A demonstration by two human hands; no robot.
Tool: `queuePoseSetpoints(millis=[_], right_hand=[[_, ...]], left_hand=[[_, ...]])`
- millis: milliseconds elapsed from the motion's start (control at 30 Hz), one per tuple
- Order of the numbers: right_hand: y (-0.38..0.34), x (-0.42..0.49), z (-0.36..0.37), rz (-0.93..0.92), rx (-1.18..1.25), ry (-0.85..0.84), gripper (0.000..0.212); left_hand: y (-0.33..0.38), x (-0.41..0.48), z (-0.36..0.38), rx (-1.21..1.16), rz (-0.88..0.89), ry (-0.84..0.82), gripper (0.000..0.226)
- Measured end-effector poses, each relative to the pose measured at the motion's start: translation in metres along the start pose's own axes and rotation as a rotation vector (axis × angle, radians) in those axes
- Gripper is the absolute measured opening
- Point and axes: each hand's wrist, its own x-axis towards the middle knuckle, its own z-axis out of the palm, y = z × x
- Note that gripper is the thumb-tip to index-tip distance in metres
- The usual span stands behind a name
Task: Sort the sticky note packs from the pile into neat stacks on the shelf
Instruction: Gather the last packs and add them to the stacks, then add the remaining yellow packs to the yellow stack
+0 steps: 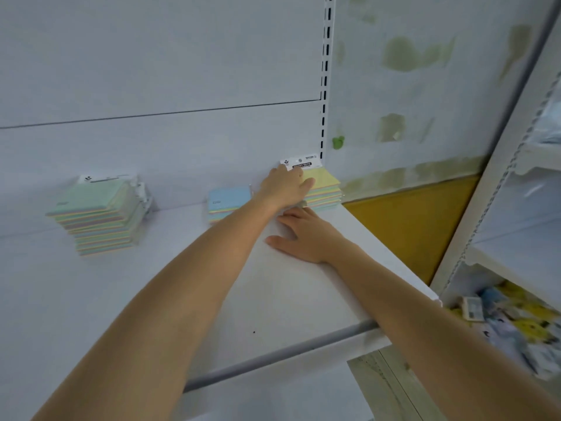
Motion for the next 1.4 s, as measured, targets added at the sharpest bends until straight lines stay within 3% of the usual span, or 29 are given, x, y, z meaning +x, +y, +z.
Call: queuePoseSetpoints(millis=[167,433,600,700,967,1400], right_hand=[[0.000,0.000,-0.001,-0.035,0.037,0.028,0.063],[0.000,0.001,0.000,-0.064,0.050,0.033,0.059],[-0.010,-0.007,-0.007,-0.172,0.051,0.187,0.055],[-0.032,-0.008,-0.011,-0.255,-0.036,0.192,0.050],[-0.184,-0.008,0.021,-0.450,-0.054,0.127,0.048],[-0.472,-0.035,0.118,-0.539,0.179,-0.051,0.045]], left_hand=[[-0.002,-0.004,0.005,0.285,0.057,0.029,0.056],[-0.008,-0.030,-0.010,0.208,-0.044,0.131,0.050],[-0.036,-0.075,-0.029,0.230,-0.074,0.175,0.047],[-0.063,-0.113,-0.046,0.276,-0.073,0.170,0.046],[-0.166,-0.251,-0.111,0.414,-0.226,0.197,0.045],[-0.366,-0.496,-0.237,0.402,-0.586,0.236,0.043]])
